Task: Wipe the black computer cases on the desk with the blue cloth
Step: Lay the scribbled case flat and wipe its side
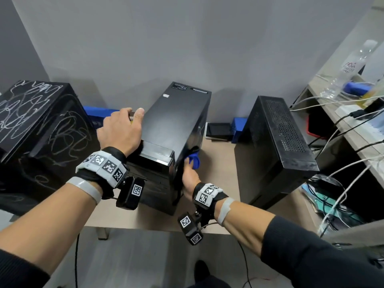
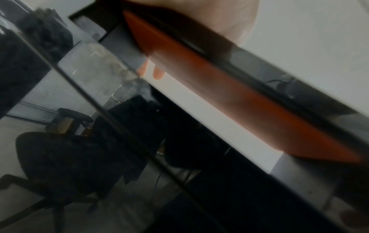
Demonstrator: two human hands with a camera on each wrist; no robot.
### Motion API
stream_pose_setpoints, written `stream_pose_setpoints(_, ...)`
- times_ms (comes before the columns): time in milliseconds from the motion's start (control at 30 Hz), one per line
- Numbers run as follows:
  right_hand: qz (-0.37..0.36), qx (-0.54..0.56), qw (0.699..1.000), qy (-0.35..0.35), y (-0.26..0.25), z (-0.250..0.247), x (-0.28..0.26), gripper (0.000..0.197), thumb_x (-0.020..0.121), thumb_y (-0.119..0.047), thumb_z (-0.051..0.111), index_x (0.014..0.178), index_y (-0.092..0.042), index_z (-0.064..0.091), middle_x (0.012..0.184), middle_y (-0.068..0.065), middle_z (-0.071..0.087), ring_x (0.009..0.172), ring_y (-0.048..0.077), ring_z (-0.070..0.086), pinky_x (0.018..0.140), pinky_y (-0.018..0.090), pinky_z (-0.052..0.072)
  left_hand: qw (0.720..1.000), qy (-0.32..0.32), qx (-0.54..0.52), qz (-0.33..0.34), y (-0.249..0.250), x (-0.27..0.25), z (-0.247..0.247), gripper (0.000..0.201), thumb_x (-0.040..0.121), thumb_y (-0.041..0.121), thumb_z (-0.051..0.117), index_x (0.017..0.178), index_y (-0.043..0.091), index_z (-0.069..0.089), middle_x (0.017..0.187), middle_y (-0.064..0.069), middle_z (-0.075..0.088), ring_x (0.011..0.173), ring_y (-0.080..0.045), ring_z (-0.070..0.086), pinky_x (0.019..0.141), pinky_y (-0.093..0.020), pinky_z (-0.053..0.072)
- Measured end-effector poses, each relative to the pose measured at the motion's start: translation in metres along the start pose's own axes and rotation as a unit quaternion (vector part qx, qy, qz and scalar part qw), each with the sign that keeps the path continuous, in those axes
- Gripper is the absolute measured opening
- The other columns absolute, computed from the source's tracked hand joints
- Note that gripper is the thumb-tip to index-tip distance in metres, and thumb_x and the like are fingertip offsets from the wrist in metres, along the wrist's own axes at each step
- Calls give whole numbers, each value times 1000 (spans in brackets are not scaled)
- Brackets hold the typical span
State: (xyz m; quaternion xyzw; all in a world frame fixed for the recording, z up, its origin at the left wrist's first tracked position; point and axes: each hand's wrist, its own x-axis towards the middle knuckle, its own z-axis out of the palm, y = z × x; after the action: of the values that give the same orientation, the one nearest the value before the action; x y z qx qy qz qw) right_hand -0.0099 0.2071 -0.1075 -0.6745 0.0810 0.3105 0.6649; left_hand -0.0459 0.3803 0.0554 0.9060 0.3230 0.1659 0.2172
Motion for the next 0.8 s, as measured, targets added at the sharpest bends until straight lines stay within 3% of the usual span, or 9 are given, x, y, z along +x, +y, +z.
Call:
stream_pose_setpoints(100, -3, 39, 999, -29, -1, 5, 4, 111, 60, -91, 43, 154, -38, 16, 161, -10, 20, 148, 11, 18, 122, 42, 17, 1000, 4, 0, 3, 1, 0, 1, 65, 93, 68, 25, 132, 27, 57, 129, -9, 60, 120, -37, 52, 97, -54, 39)
stream_pose_setpoints(267, -26, -44, 999, -13, -24, 7, -41, 68, 100, -59, 23, 155, -33, -7, 164, -4, -2, 151, 16, -1, 123, 39, 2, 999, 31, -13, 22, 0, -3, 0, 61, 93, 68, 31, 128, 27, 59, 127, -7, 61, 122, -34, 51, 97, -52, 38)
stream_pose_setpoints(333, -5, -58, 998, -14, -10, 2, -35, 61, 104, -49, 20, 155, -29, -8, 164, 4, 2, 152, 22, 4, 123, 39, 6, 997, 45, -37, 43, 0, -7, -2, 50, 93, 64, 39, 115, 26, 64, 117, -4, 63, 117, -31, 53, 94, -49, 40)
stream_pose_setpoints(400, 25, -54, 998, -8, -1, -2, -29, 68, 99, -60, 24, 156, -30, 0, 163, 7, 14, 149, 28, 17, 121, 44, 16, 995, 41, -42, 84, -2, -12, -5, 43, 92, 61, 42, 101, 27, 67, 109, -1, 63, 110, -29, 54, 91, -47, 42)
stream_pose_setpoints(467, 34, -59, 997, -36, 25, -12, 14, 98, 76, -82, 30, 155, -27, 16, 160, 6, 25, 145, 29, 29, 118, 49, 26, 986, 10, -20, 167, -2, -21, -6, 43, 91, 59, 42, 87, 25, 67, 98, 2, 63, 99, -26, 55, 84, -43, 43)
stream_pose_setpoints(567, 33, -89, 995, -24, 62, -29, 83, 106, 60, -82, 39, 148, -21, 34, 150, 10, 43, 136, 32, 44, 112, 52, 37, 952, -79, 48, 293, 9, -47, -3, 48, 95, 58, 34, 64, 26, 50, 70, 5, 53, 73, -22, 51, 67, -38, 38)
stream_pose_setpoints(633, 24, -100, 995, -9, 34, -33, 58, 76, 76, -63, 53, 137, -18, 46, 138, 13, 55, 125, 32, 53, 109, 49, 40, 933, -92, 112, 330, 18, -57, 0, 57, 97, 61, 30, 57, 21, 38, 54, 1, 46, 56, -22, 45, 57, -35, 27)
stream_pose_setpoints(700, -8, -104, 995, -7, 9, -37, 29, 29, 93, -24, 59, 120, -15, 58, 119, 15, 64, 109, 31, 61, 104, 47, 45, 933, -85, 140, 319, 23, -58, -1, 66, 94, 66, 27, 56, 13, 40, 48, -4, 44, 51, -23, 44, 51, -34, 26)
stream_pose_setpoints(800, -38, -111, 993, -17, 3, -52, 13, 21, 91, 2, 57, 105, -14, 59, 98, 14, 65, 88, 26, 60, 87, 39, 50, 956, -94, 114, 254, 29, -55, -1, 71, 89, 70, 29, 53, 9, 35, 48, -6, 42, 50, -24, 43, 53, -34, 37)
